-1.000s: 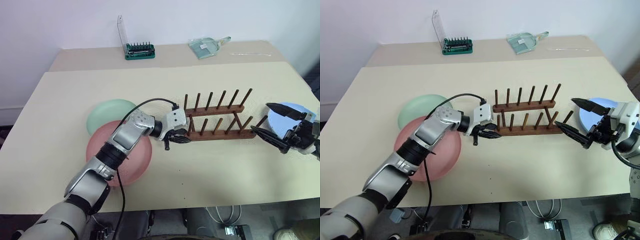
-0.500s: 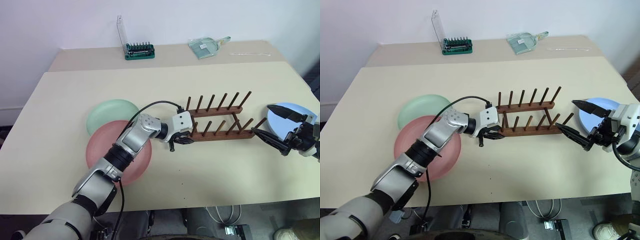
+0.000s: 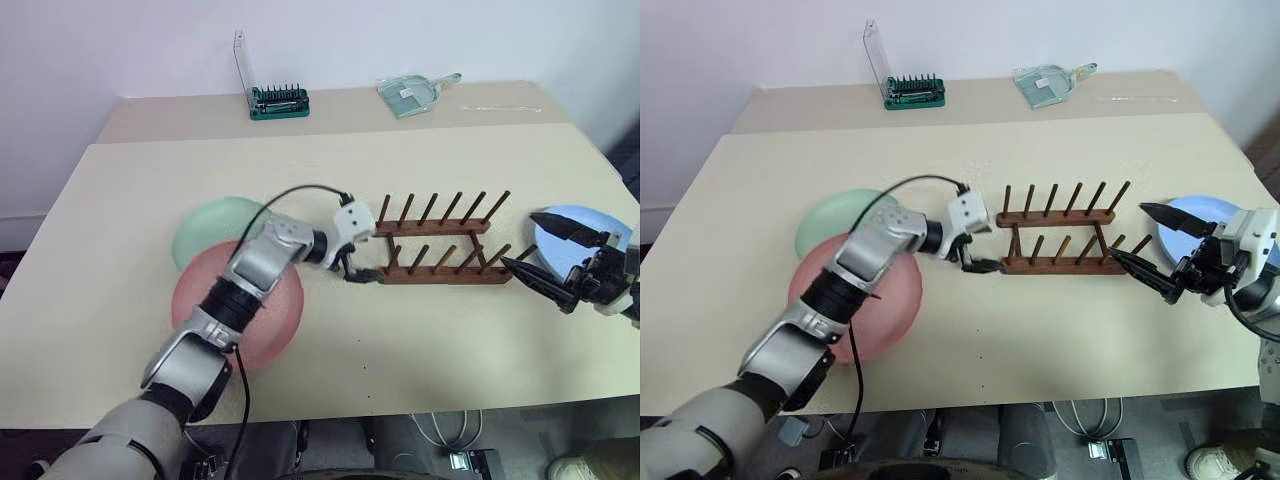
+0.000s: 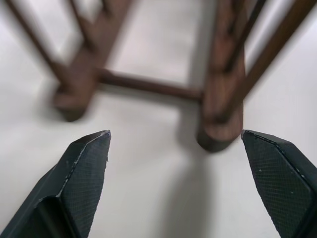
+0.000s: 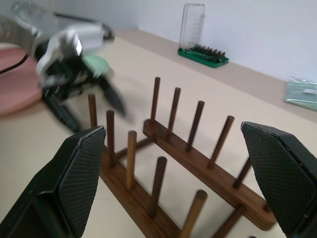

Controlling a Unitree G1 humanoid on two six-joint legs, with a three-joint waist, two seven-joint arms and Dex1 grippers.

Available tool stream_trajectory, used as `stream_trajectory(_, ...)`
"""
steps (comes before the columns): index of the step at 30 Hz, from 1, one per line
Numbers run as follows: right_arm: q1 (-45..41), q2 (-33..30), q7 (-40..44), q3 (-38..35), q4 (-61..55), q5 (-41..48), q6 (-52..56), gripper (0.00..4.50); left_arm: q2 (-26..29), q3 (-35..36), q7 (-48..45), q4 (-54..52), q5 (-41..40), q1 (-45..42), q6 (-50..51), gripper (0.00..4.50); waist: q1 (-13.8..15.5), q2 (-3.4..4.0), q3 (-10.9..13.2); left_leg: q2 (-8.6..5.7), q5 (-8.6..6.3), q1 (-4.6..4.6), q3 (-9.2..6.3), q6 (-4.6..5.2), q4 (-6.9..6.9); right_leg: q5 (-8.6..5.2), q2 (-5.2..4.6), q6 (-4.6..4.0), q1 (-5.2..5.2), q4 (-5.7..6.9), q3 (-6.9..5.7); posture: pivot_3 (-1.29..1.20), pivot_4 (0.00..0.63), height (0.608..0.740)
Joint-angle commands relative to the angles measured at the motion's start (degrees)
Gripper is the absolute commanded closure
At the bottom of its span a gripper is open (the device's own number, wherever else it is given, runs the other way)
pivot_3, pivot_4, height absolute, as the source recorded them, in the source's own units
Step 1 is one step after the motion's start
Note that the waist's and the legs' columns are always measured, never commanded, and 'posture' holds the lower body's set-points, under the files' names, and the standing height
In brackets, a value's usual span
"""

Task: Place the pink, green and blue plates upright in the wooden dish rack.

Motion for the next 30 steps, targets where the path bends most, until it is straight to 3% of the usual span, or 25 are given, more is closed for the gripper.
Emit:
stream_trajectory(1, -2.83, 0.99, -1.12, -1.67, -1.19, 4.32, 2.09, 0.0, 0.37, 6.0, 0.81, -4.71, -4.57, -3.2, 4.78, 0.05, -0.02, 0.01, -0.01, 0.0, 0.0, 0.02, 0.0, -0.01, 0.0, 0.0, 0.0, 0.0, 0.0, 0.0, 0.0, 0.0, 0.15, 0.74)
stream_trajectory(3, -4.25, 1.17, -1.14, -2.22, -0.66, 7.4, 5.06, 0.0, 0.41, 9.29, 1.1, -6.21, -7.88, -4.4, 9.11, 0.05, -0.08, 0.02, -0.01, 0.0, 0.01, 0.02, -0.01, -0.02, 0.0, 0.0, 0.0, 0.0, 0.0, 0.01, 0.0, 0.0, 0.15, 0.74)
stream_trajectory(4, -4.75, 1.21, -1.16, -2.49, -0.46, 8.65, 6.34, 0.26, 0.53, 10.44, 1.49, -6.78, -8.99, -4.87, 10.71, 0.01, -0.07, 0.01, -0.01, 0.0, 0.03, 0.02, -0.01, -0.05, -0.01, 0.0, 0.0, 0.0, -0.01, 0.01, 0.0, 0.0, 0.15, 0.74)
stream_trajectory(6, -5.7, 1.14, -1.68, -2.39, 0.34, 9.11, 7.68, 0.88, 0.9, 13.38, 0.89, -8.5, -13.42, -5.55, 16.31, 0.56, -0.05, 0.01, -0.01, 0.0, 0.04, 0.02, -0.02, -0.07, 0.0, 0.0, 0.0, 0.0, -0.01, 0.02, -0.01, 0.0, 0.15, 0.74)
stream_trajectory(10, -5.54, 0.51, 0.28, -2.48, 0.43, 9.69, 8.85, 2.86, 0.5, 17.67, -1.27, -12.93, -22.1, -4.83, 20.42, 2.35, 0.01, 0.01, -0.01, 0.0, 0.08, 0.0, -0.02, -0.14, 0.0, 0.0, 0.0, 0.0, -0.02, 0.02, 0.0, 0.0, 0.15, 0.74)
stream_trajectory(13, -1.99, -1.92, 4.4, -2.26, -1.9, 10.97, 12.59, 4.44, 1.86, 16.08, -3.13, -16.32, -26.0, -3.16, 22.88, 3.92, 0.12, 0.01, -0.01, -0.01, 0.14, -0.03, -0.06, -0.25, 0.0, 0.0, -0.01, 0.0, -0.02, 0.03, -0.03, 0.0, 0.15, 0.74)
stream_trajectory(14, -0.83, -3.21, 5.62, -2.01, -3.24, 11.41, 14.28, 4.5, 3.29, 14.45, -4.0, -17.08, -25.88, -2.28, 22.5, 4.43, 0.0, 0.05, -0.02, -0.02, 0.14, -0.02, -0.06, -0.25, 0.0, 0.0, -0.01, 0.0, -0.01, 0.03, -0.03, 0.0, 0.15, 0.74)
stream_trajectory(15, 0.35, -4.43, 6.4, -1.53, -4.24, 10.4, 14.7, 4.5, 4.5, 12.87, -4.43, -17.58, -25.21, -1.35, 21.39, 4.48, -0.09, 0.07, -0.04, -0.03, 0.13, -0.01, -0.02, -0.24, 0.0, 0.01, -0.02, 0.0, -0.02, 0.03, -0.01, 0.0, 0.15, 0.74)
stream_trajectory(19, 5.21, -7.66, 9.34, 2.47, -4.97, 2.23, 11.24, 4.5, 6.59, 7.37, -5.52, -19.74, -25.23, 1.06, 19.83, 4.48, -0.28, 0.01, 0.0, 0.0, 0.02, 0.03, 0.02, -0.05, 0.0, 0.0, 0.02, 0.0, -0.01, 0.07, 0.01, 0.0, 0.15, 0.74)
stream_trajectory(22, 6.57, -8.22, 8.53, 6.62, -3.36, -5.31, 6.8, 4.5, 5.91, 0.32, -3.52, -19.27, -20.67, 1.45, 15.85, 4.48, -0.01, 0.01, -0.02, 0.01, 0.0, 0.04, 0.03, -0.01, 0.03, 0.0, 0.02, 0.01, 0.03, 0.06, 0.01, 0.0, 0.15, 0.74)
stream_trajectory(30, 2.82, -7.99, 4.08, 14.89, 3.37, -18.67, -2.21, 4.5, 3.3, -12.32, 2.39, -12.72, -8.81, 1.54, 7.92, 4.48, -0.1, 0.02, -0.02, 0.02, 0.13, 0.05, 0.05, -0.25, 0.04, -0.01, 0.03, 0.02, 0.06, -0.02, 0.01, 0.0, 0.15, 0.74)
